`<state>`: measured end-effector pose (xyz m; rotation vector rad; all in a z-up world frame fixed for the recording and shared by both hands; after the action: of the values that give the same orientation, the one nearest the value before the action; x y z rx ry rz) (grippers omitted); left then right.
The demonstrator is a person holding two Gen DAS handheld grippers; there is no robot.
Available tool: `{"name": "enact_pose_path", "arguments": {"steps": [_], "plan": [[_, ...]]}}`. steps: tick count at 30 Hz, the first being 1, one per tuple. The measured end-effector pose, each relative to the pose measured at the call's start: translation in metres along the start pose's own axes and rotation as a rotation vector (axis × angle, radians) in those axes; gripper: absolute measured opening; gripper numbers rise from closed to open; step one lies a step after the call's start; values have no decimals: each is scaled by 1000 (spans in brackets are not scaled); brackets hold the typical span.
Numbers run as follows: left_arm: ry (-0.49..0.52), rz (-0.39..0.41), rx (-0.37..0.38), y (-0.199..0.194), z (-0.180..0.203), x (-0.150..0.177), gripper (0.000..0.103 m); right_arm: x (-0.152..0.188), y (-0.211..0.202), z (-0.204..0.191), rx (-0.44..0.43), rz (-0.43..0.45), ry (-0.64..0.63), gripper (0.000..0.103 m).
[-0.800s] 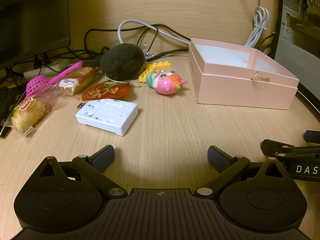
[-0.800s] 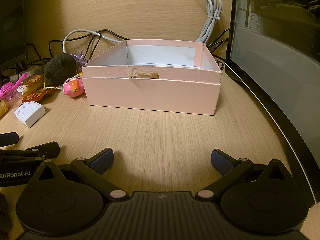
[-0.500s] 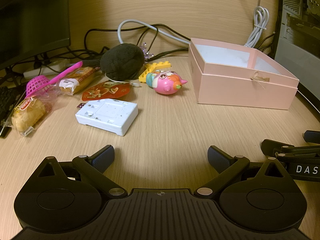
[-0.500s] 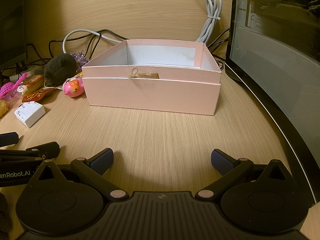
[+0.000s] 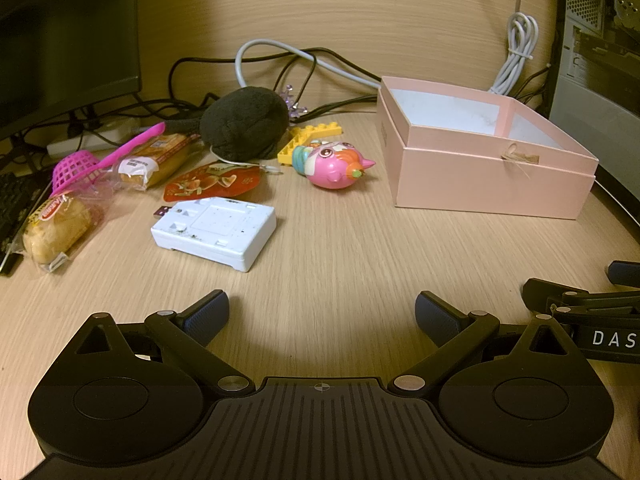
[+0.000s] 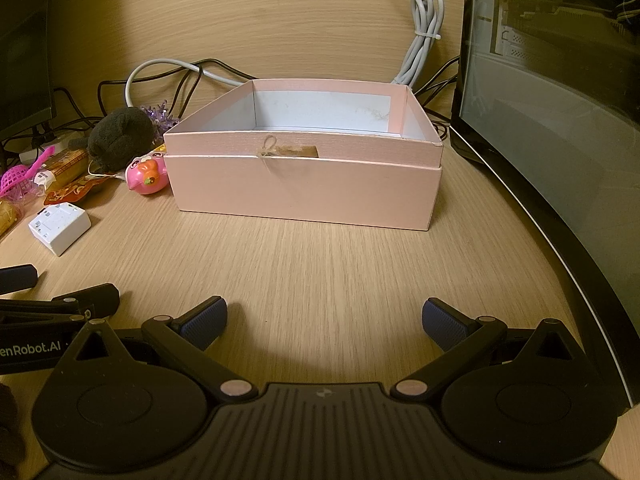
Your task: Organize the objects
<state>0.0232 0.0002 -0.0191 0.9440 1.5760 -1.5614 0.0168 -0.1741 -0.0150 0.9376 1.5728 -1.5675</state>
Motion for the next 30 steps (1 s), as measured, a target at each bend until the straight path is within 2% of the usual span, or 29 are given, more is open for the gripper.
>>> {"name": "enact_pose_path", "arguments": {"steps": [18, 22, 24, 26, 30], "plan": [[-2, 0, -4, 0, 0, 0, 102, 3, -2, 3, -5, -1, -2, 103], [-9, -8, -2, 0, -1, -1, 101, -1, 0, 4, -27, -33, -12, 103], [-62, -41, -20, 0, -7, -8, 101, -3, 0, 5, -36, -54, -17, 103], [-170, -51, -59, -2, -23, -17, 101, -2, 0, 5, -46, -64, -25, 103], [-334, -52, -196, 8, -53, -42, 101, -3, 1, 5, -51, -76, -27, 103]]}}
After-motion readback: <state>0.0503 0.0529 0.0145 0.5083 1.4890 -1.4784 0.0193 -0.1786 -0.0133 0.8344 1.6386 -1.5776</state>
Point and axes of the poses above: each gripper's, at about its wrist camera, not at the fingertips, and y roughly the way its jaws point, z to its right, x to its underside, the point moved 3 cm from there along y, roughly the way its jaws point, and after that the axes turned 11 degrees about z, right-handed, at the moved point
